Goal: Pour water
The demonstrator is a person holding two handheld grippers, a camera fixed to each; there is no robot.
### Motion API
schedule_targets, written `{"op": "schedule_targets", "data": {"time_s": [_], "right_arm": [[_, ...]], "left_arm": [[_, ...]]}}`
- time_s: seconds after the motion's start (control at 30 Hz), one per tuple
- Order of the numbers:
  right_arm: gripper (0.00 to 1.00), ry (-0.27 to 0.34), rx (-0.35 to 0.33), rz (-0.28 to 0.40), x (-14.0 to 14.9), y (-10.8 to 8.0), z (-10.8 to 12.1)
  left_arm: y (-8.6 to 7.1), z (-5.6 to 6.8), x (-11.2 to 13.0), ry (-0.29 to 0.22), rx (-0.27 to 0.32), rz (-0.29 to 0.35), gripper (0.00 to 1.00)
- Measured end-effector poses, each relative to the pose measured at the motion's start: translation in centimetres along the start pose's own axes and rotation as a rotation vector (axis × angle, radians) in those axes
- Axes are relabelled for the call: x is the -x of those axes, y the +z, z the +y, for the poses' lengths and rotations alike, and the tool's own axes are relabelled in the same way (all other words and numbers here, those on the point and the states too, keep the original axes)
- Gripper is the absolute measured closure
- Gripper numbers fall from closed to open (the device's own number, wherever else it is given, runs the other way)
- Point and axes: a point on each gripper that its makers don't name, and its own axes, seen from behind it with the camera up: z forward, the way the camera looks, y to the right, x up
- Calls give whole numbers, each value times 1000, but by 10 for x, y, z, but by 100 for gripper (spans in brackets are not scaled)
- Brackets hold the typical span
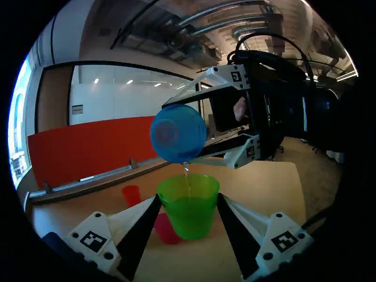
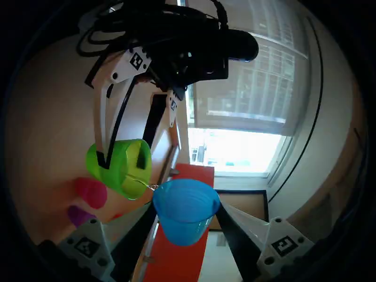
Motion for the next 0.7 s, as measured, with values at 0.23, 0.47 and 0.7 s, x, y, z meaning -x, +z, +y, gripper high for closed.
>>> {"op": "schedule_targets", "data": {"time_s": [0.23,0.47,0.7], "right_arm": [[9,-25,-3,-3,0,2,-1],[9,-58,0,-2,-1,4,-2],[9,-50,5,-3,1,5,-1]], "left_arm": [[-1,-1,-1,1,-3,1,15],[-2,0,1,1,-5,0,15],[-2,0,1,-1,-5,2,15]]}}
